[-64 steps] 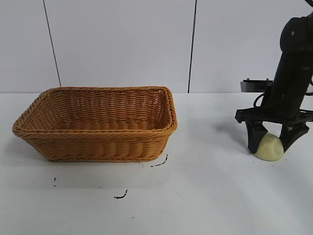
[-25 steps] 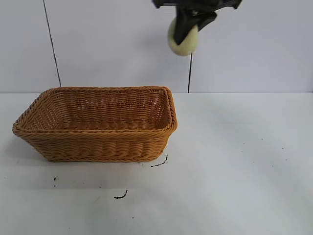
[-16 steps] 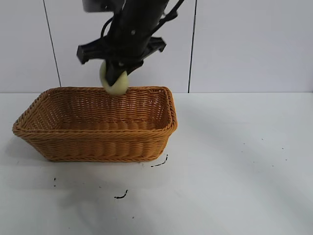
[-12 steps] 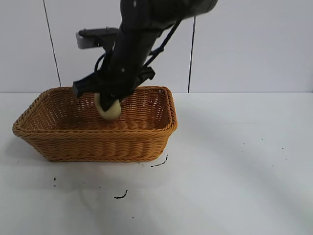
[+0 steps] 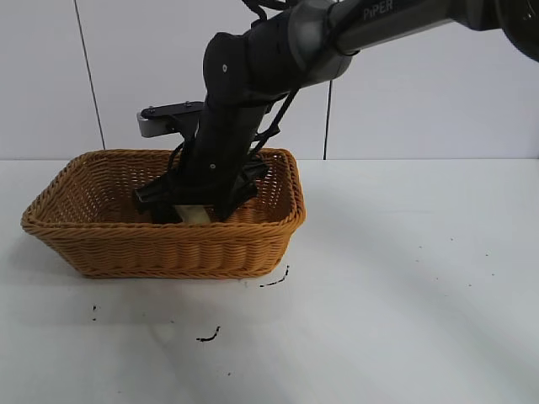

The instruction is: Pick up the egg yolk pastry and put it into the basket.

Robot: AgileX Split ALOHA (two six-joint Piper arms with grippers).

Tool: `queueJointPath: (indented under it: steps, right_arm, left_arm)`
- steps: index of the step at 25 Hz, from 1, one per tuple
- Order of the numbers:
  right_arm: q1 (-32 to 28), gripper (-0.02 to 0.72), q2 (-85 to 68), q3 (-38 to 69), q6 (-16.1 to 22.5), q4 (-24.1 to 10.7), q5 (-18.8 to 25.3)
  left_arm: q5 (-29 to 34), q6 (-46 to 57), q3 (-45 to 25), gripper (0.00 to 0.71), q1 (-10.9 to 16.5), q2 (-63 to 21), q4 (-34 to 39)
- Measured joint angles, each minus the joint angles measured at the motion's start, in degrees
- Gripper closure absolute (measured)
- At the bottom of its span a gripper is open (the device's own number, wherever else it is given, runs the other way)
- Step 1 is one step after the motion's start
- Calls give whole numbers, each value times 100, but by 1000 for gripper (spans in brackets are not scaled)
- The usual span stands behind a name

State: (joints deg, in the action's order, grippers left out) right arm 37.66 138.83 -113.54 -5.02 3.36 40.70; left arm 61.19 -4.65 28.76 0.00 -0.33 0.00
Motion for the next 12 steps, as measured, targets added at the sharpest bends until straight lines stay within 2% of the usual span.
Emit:
queueJointPath:
  steps: [4,7,12]
  right_arm:
    - [0,36,-314,-612,3,-18,690]
    - [-57,36,-499,-1249,146,-30,1238]
    - [-468,36,-560,-1983,360,-136,1950]
  left_arm:
    - [0,0,0,14,0,0,0]
    - [0,0,0,14,0,0,0]
    - [0,0,0,14,0,0,0]
